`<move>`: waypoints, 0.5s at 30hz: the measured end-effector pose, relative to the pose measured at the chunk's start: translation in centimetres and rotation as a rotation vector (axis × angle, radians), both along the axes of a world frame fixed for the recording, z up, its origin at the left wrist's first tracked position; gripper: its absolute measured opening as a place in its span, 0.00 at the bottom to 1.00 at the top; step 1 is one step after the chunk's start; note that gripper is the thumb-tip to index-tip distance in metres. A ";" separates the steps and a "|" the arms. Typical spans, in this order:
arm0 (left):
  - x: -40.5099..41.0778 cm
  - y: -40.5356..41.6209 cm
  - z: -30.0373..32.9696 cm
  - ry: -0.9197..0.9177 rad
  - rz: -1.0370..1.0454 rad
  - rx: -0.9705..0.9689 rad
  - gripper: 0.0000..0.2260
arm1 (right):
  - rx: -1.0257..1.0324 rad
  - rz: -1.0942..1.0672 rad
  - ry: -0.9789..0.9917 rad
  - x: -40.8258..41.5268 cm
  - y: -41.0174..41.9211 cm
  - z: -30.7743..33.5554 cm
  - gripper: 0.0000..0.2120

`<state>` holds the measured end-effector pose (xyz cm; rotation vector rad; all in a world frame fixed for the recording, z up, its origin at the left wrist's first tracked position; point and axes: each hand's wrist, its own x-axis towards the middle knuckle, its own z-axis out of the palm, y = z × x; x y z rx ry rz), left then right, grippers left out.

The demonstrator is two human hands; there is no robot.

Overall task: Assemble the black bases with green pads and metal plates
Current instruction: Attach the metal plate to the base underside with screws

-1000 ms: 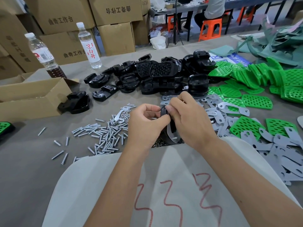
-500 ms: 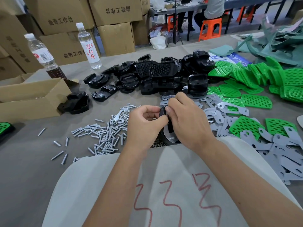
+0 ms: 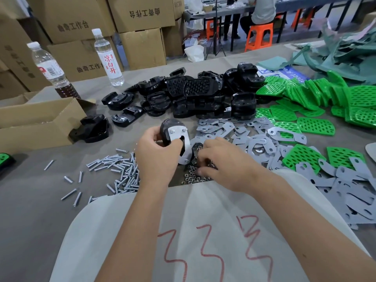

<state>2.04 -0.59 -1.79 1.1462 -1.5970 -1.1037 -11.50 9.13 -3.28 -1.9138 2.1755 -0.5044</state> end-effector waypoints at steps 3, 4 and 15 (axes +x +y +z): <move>0.3 -0.2 -0.4 -0.143 -0.067 -0.095 0.15 | -0.026 -0.006 0.031 0.3 -0.1 0.0 0.11; 0.4 -0.3 -0.5 -0.173 -0.097 -0.101 0.15 | -0.043 -0.010 0.014 0.3 -0.1 0.0 0.11; 1.6 -1.7 -0.3 -0.010 -0.234 0.261 0.16 | -0.056 -0.019 -0.039 1.0 0.0 0.3 0.09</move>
